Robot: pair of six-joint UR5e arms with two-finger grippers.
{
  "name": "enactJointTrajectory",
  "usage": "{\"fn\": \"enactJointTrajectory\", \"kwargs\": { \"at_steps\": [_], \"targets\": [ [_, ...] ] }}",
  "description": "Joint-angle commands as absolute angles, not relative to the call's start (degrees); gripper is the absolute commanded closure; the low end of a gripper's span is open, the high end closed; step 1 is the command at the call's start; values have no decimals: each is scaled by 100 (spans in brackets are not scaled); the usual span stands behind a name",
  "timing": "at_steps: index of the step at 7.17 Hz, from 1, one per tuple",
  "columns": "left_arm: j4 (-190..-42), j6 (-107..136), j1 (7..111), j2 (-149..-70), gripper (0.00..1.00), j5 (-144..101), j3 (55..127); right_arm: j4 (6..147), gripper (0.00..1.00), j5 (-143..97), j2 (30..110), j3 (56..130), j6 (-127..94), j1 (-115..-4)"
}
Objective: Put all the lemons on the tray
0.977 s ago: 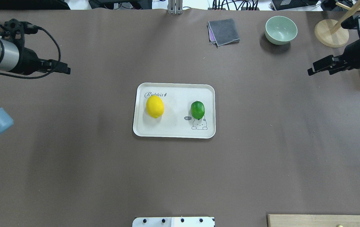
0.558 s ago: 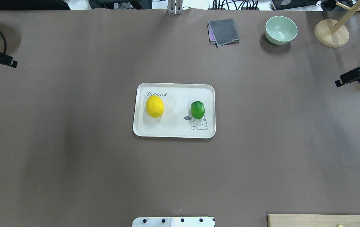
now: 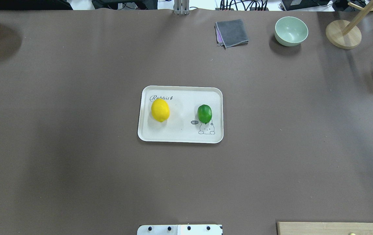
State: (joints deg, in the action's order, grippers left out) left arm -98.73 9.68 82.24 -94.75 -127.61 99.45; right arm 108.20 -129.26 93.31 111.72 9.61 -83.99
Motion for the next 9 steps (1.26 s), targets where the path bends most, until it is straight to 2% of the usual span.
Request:
{"fn": "enactJointTrajectory", "kwargs": {
  "at_steps": [1,9],
  "targets": [
    [-9817,879,8742,-9116,2,-13442,9731,10916,0,-13394,9904,11119,1187,-8850],
    [-9686,932,9000,-8939,2,-13526,9809,10398,0,-13403,9791,10415,1082,-9053]
  ]
}}
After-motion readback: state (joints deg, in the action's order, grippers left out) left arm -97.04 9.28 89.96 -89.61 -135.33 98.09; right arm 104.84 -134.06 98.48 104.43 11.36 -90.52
